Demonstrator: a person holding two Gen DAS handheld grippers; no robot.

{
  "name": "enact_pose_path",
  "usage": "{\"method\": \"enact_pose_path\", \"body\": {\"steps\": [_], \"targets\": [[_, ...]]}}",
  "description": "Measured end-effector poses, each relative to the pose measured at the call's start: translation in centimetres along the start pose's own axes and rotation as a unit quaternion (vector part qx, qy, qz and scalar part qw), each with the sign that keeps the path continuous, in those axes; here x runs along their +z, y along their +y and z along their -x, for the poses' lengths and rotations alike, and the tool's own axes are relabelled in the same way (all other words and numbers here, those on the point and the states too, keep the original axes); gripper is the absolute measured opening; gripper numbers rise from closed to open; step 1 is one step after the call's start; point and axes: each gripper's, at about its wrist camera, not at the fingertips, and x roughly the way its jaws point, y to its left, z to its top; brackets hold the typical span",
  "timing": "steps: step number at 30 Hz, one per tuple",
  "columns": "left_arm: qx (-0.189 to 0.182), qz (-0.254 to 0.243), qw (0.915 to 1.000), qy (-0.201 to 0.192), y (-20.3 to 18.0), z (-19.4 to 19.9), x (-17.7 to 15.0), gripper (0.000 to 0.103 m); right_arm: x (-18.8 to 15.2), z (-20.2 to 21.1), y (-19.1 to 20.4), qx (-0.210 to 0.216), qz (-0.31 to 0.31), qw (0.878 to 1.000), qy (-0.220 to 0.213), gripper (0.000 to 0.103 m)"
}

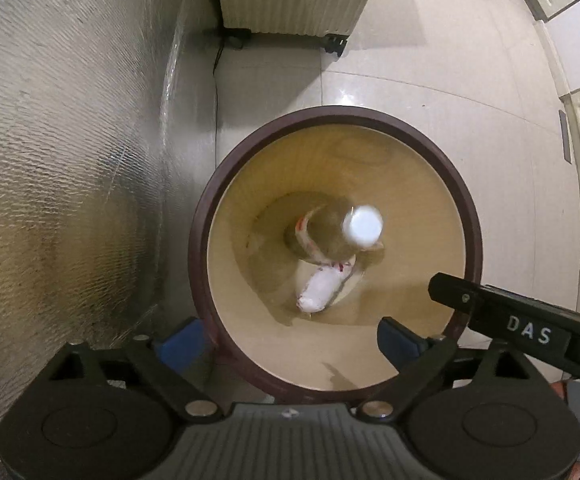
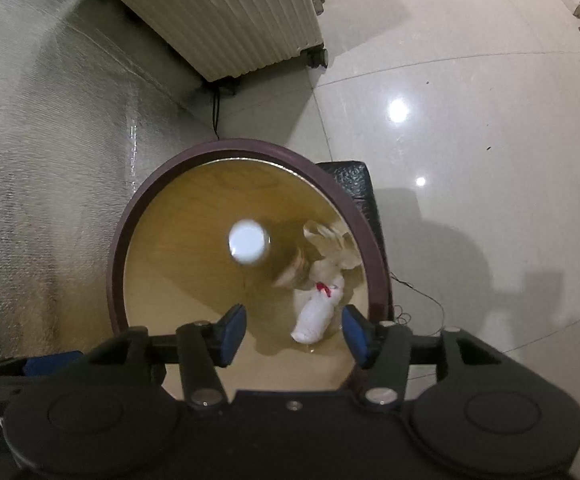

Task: Collect trash
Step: 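Open both tools to drop the bottle and white bag into the wastebasket, then move both tools back over the table toward the teal cap and blue can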

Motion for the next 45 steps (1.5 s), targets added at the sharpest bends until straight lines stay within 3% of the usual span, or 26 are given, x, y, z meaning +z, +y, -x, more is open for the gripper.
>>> {"method": "enact_pose_path", "body": {"steps": [8, 18, 27, 34, 45], "targets": [[0.010, -0.014, 0.9997, -0.018, -0.4, 2.7, -1.0, 0.103, -0.6, 3.6, 0.0, -0.007, 0.027, 0.999, -0.022, 0.072], [0.015, -0.020, 0.9985, -0.049, -0.4, 6.7, -3.2, 0.103, -2.4, 7.9, 0.3, -0.010, 0.053, 0.997, -0.047, 0.084], [0.019, -0.028, 0.9971, -0.068, -0.1, 9.9, -5.6, 0.103, -4.4, 12.0, 0.4, -0.020, 0.060, 0.995, -0.078, 0.103], [0.014, -0.023, 0.9943, -0.103, 0.3, 13.2, -8.1, 0.103, -5.7, 15.0, 0.2, -0.048, 0.078, 0.991, -0.102, 0.103], [0.012, -0.022, 0.9885, -0.149, 0.8, 17.5, -11.4, 0.103, -8.3, 19.2, 0.6, -0.045, 0.093, 0.986, -0.128, 0.103]]}}
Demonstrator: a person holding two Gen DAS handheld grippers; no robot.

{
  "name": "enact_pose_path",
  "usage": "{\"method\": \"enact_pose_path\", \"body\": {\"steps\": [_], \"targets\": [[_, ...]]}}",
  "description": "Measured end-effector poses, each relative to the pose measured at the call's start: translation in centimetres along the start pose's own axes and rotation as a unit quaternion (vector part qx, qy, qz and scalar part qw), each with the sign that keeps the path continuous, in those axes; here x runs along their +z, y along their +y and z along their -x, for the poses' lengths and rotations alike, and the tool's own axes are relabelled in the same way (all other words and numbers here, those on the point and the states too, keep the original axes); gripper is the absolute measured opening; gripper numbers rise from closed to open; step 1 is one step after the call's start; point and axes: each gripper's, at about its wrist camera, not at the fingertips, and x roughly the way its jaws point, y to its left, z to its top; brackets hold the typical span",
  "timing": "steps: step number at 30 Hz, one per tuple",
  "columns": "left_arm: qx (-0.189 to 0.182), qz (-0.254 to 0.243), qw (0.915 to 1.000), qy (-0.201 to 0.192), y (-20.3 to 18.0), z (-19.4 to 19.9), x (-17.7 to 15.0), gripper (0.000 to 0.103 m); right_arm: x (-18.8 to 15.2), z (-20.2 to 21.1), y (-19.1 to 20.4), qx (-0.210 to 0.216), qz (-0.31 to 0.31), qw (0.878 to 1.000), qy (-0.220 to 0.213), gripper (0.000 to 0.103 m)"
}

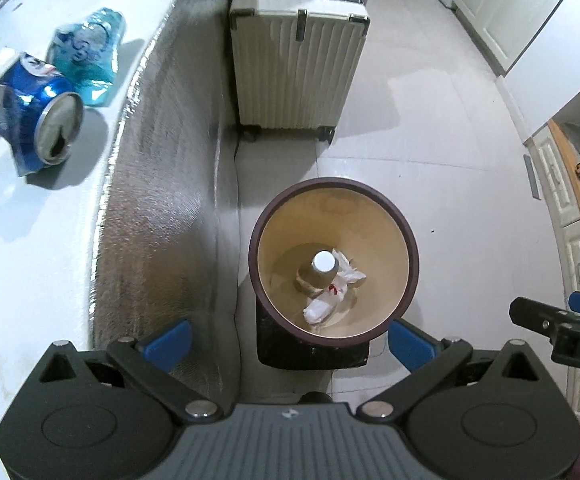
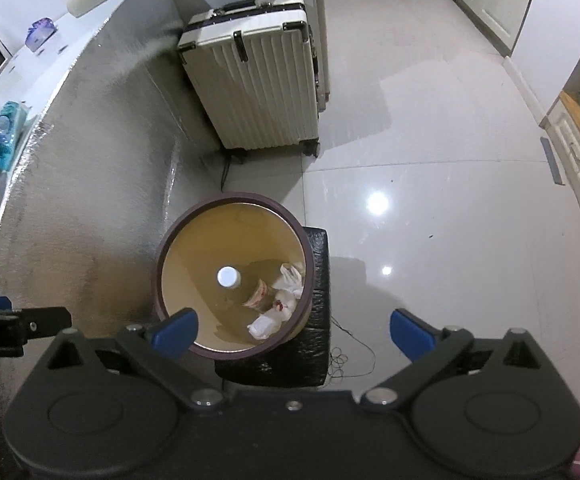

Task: Collect trash
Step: 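Move both tools back over the table toward the teal cap and blue can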

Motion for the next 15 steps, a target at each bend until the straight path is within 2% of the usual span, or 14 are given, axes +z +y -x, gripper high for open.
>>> {"method": "enact_pose_path", "body": {"steps": [6, 15], "targets": [[-0.004, 0.002, 0.9996, -0.026, 0.7, 2.8, -1.1, 0.103, -0.9, 2.8, 0.4, -0.003, 0.008, 1.000, -0.020, 0.103], [-0.012, 0.012, 0.9959, -0.089, 2.5, 8.4, -2.6, 0.103, -1.4, 8.2, 1.6, 0.001, 0.016, 0.996, -0.084, 0.103]]}}
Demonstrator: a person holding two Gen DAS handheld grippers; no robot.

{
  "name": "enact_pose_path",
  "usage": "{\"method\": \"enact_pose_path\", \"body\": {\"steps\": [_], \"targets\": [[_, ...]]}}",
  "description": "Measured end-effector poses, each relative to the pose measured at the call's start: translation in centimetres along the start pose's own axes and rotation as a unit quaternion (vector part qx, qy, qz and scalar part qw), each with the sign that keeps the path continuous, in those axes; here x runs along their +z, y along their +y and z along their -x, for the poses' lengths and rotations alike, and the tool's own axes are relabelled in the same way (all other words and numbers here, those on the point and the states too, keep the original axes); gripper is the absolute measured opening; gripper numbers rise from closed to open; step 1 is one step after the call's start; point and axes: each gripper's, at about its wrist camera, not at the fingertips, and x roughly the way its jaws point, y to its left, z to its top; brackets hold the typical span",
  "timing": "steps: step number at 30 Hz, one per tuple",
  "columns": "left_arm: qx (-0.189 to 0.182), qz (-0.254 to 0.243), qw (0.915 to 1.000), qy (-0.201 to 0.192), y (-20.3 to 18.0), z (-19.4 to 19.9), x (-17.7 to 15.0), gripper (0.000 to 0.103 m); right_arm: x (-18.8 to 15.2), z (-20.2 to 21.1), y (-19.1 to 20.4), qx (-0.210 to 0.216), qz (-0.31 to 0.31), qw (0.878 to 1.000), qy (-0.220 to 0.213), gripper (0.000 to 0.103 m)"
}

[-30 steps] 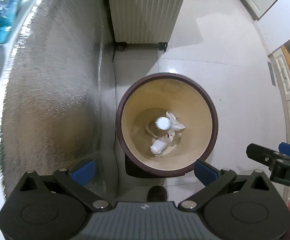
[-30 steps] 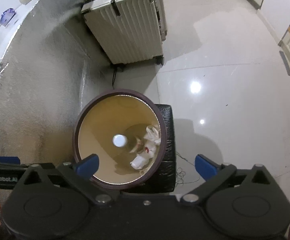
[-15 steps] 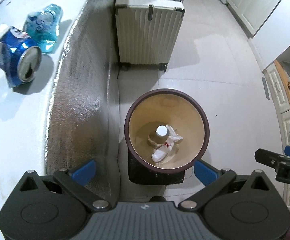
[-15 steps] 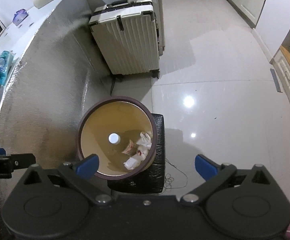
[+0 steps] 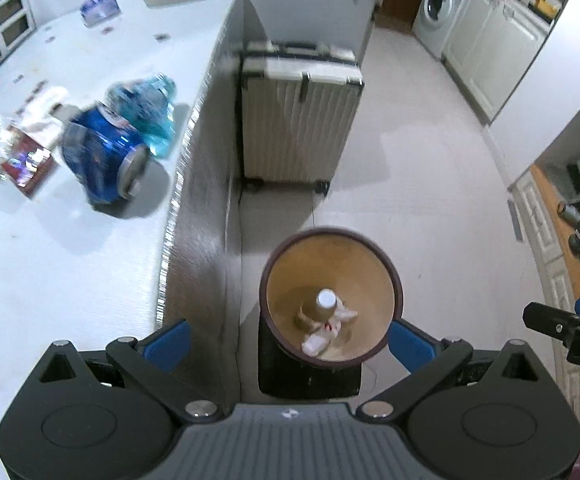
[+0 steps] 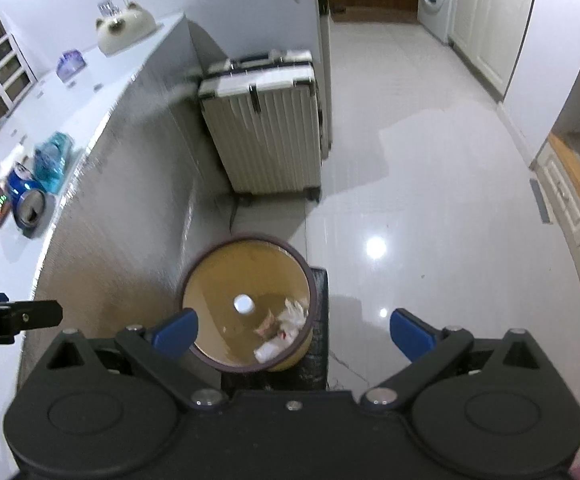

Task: Collect trash
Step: 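Move both tools back over the table toward the teal cap and blue can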

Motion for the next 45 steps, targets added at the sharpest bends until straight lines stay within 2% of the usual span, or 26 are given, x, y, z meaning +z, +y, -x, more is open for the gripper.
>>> {"method": "enact_pose_path", "body": {"steps": [7, 12, 20, 27, 31, 36, 41, 45], "targets": [[0.009, 0.017, 0.9984, -0.053, 3.6, 4.5, -0.2, 0.103, 1.0, 3.0, 2.8, 0.010, 0.008, 0.999, -0.045, 0.103], [0.012, 0.033, 0.9957, -0.086, 7.2, 7.3, -0.2, 0.103, 1.3, 4.1, 6.5, 0.021, 0.020, 0.997, -0.073, 0.103], [0.020, 0.052, 0.9924, -0.109, 14.5, 9.4, -0.1, 0.103, 2.3, 4.7, 14.8, 0.032, 0.047, 0.993, -0.106, 0.103], [0.033, 0.067, 0.9900, -0.120, 21.4, 9.8, 0.5, 0.103, 3.8, 3.6, 22.4, 0.063, 0.073, 0.987, -0.130, 0.103], [0.049, 0.089, 0.9870, -0.124, 26.1, 9.6, 1.0, 0.103, 5.1, 2.2, 26.3, 0.079, 0.094, 0.983, -0.136, 0.103], [0.087, 0.122, 0.9803, -0.128, 33.4, 8.6, 1.3, 0.103, 6.4, -0.1, 30.3, 0.092, 0.121, 0.978, -0.141, 0.103], [0.121, 0.163, 0.9717, -0.121, 41.1, 7.3, 1.1, 0.103, 8.3, -3.6, 33.3, 0.101, 0.142, 0.978, -0.111, 0.103], [0.129, 0.185, 0.9682, -0.109, 46.1, 6.2, 0.5, 0.103, 9.6, -6.9, 35.0, 0.102, 0.163, 0.978, -0.080, 0.103]]}}
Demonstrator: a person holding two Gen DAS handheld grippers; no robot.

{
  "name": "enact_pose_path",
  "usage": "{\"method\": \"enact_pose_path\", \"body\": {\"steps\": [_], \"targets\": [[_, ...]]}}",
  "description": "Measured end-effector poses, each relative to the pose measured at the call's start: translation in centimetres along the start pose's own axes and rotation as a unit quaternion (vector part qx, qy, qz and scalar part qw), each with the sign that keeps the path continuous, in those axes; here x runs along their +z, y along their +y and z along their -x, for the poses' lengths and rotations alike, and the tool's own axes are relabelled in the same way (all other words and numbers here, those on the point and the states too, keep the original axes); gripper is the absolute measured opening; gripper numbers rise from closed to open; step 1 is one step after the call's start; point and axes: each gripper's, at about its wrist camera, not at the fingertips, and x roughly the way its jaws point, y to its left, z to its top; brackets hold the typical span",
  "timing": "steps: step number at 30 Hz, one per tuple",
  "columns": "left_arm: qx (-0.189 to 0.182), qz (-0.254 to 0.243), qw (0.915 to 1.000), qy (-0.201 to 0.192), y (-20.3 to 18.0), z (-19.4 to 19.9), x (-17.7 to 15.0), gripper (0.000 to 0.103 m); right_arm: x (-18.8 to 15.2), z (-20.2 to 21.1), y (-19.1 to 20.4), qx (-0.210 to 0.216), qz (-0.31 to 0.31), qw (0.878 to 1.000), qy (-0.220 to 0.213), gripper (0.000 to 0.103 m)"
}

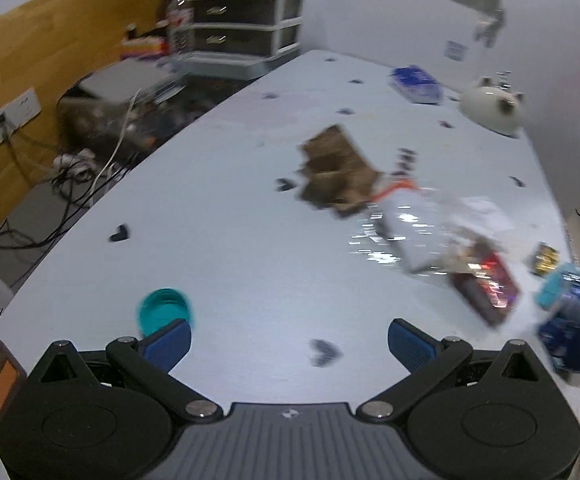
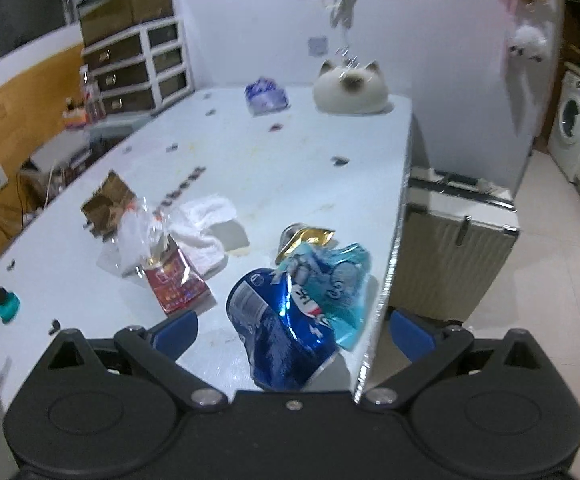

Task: Collect trash
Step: 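Move both tools back over the table toward the teal cap and blue can, then grasp the teal bottle cap with the left tool while the right tool grasps the blue can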

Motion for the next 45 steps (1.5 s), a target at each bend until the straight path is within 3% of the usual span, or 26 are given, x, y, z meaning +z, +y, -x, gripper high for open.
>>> {"method": "enact_pose_path", "body": {"steps": [3, 6, 14, 17, 22, 25, 29, 33, 37, 41, 45], "targets": [[0.012, 0.010, 0.9998, 0.014, 2.7, -1.6, 0.1, 0.103, 0.8, -2.4, -0.1, 0.006, 0.000, 1.000, 0.022, 0.101], [0.014, 0.015, 0.9994, 0.028, 4.7, -2.9, -0.1, 0.103, 1.7, -4.5, -0.5, 0.026, -0.006, 0.999, 0.041, 0.092], [-0.018, 0.016, 0.9987, 0.044, 7.1, -5.0, -1.3, 0.103, 2.6, -9.3, -1.3, 0.068, -0.024, 0.993, 0.097, 0.088], [-0.020, 0.019, 0.9984, 0.050, 7.6, -5.6, -1.6, 0.103, 2.1, -9.0, -0.4, 0.089, -0.016, 0.987, 0.133, 0.081], [-0.030, 0.026, 0.9978, 0.054, 8.2, -6.4, -1.5, 0.103, 0.5, -5.9, 2.3, 0.138, 0.009, 0.980, 0.143, 0.072], [-0.017, 0.019, 0.9986, 0.047, 8.0, -6.8, -1.4, 0.102, -0.4, -4.8, 3.8, 0.151, 0.020, 0.978, 0.144, 0.069], [-0.011, 0.013, 0.9991, 0.040, 7.7, -7.3, -1.2, 0.094, -0.7, -4.5, 4.4, 0.149, -0.020, 0.979, 0.137, 0.062], [-0.012, 0.006, 0.9991, 0.041, 7.5, -7.7, -1.2, 0.085, -0.5, -5.6, 4.1, 0.134, -0.099, 0.976, 0.139, 0.054], [-0.006, -0.006, 0.9992, 0.038, 7.2, -7.9, -1.3, 0.084, -0.3, -7.4, 4.4, 0.100, -0.157, 0.970, 0.156, 0.052], [0.001, -0.006, 0.9994, 0.034, 7.1, -8.0, -1.1, 0.083, -0.5, -8.8, 5.2, 0.074, -0.186, 0.965, 0.169, 0.043], [0.009, 0.005, 0.9996, 0.027, 7.4, -8.2, -0.7, 0.079, -0.9, -8.7, 5.9, 0.082, -0.190, 0.964, 0.166, 0.040]]}}
